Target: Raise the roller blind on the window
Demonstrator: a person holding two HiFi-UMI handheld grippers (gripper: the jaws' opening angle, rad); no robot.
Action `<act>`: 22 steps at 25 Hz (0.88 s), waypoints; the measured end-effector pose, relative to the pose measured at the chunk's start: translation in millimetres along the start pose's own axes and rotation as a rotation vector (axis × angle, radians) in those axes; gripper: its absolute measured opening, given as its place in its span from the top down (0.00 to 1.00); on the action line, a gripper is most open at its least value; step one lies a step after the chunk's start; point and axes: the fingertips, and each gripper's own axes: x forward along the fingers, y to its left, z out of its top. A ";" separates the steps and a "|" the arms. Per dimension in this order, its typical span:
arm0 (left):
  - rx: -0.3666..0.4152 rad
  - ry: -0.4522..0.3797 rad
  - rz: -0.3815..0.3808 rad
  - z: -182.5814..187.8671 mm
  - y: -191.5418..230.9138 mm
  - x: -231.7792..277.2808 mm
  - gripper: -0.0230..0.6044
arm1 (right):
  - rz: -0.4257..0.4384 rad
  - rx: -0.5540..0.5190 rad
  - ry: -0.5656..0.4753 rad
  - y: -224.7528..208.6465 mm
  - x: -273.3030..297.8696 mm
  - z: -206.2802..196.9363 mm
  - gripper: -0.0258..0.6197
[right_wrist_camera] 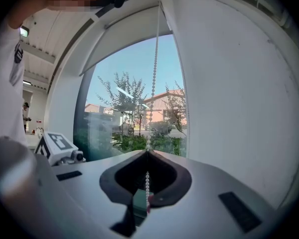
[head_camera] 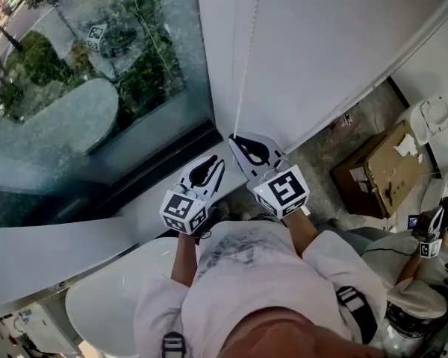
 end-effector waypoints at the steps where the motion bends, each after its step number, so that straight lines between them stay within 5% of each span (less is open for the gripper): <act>1: 0.014 -0.026 -0.007 16.8 -2.7 -3.3 0.86 | 0.000 0.000 -0.002 0.3 0.3 -0.3 0.87; 11: 0.220 -0.221 -0.110 169.7 -44.2 -8.4 0.86 | 0.002 -0.001 -0.015 2.7 1.1 0.9 0.87; 20: 0.283 -0.206 -0.119 204.3 -56.0 21.5 0.87 | 0.012 -0.005 -0.011 7.5 4.5 2.4 0.87; 22: 0.276 -0.189 -0.091 206.2 -54.7 24.7 0.93 | 0.014 -0.004 -0.010 9.0 5.5 3.7 0.87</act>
